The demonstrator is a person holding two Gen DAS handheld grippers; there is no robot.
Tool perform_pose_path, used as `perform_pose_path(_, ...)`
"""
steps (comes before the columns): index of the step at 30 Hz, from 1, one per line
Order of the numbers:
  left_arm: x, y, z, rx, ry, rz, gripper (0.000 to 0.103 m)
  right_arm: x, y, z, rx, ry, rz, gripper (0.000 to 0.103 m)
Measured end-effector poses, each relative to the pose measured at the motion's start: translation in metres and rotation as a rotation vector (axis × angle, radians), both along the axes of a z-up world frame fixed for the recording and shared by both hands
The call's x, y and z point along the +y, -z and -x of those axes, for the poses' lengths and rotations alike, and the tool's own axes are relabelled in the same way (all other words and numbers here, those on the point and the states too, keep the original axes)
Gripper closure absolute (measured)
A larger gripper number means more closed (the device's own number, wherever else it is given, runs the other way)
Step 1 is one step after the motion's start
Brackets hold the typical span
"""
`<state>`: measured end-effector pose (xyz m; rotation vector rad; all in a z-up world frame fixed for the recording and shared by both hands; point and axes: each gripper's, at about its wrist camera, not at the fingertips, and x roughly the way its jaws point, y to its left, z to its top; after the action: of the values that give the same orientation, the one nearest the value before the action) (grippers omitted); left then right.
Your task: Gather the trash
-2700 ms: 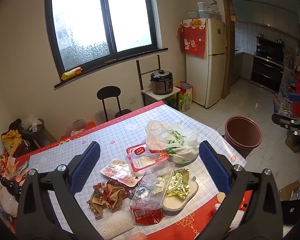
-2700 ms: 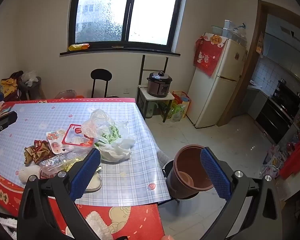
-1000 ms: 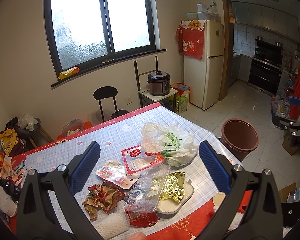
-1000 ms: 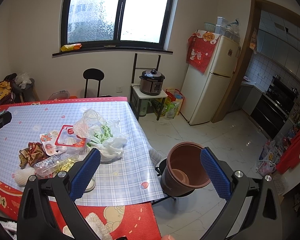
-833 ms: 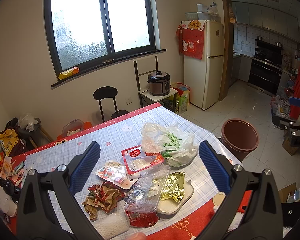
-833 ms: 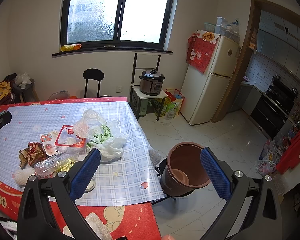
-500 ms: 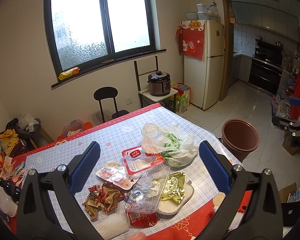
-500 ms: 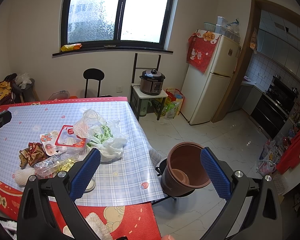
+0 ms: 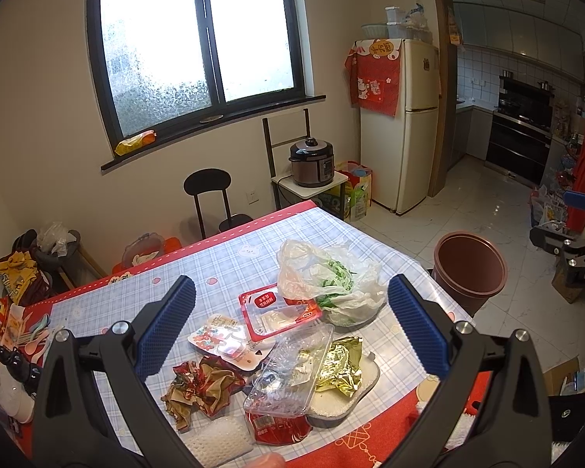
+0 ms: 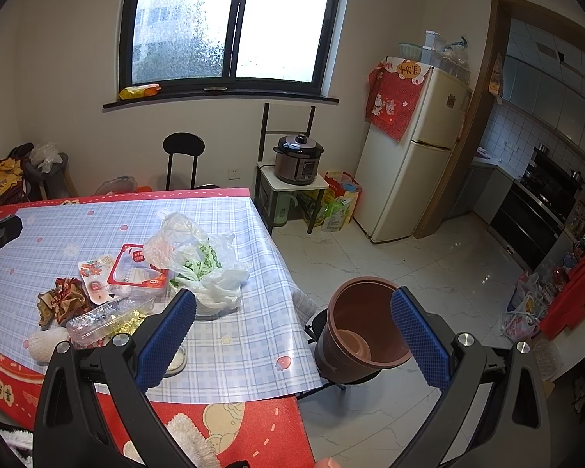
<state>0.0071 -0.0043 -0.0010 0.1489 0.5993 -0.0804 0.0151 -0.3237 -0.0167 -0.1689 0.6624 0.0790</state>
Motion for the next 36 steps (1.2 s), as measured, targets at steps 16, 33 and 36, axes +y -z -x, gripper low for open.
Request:
perform_pose_path(16,0.065,0.017,-0.002,0.022,-0.092,0.141,0.005,0.013,0.019,-0.017,0.066,-0.084,-0.108,0.004)
perform_pose_path(33,0.208,0.103,0.047,0.134,-0.346,0.296,0.006,0.121,0.092,-0.034,0.243,-0.26,-0.174,0.004)
perform_pose_path(36,0.224,0.117,0.053,0.145,-0.334,0.281,0.006,0.145,0.105,-0.033,0.288,-0.279,-0.183,0.004)
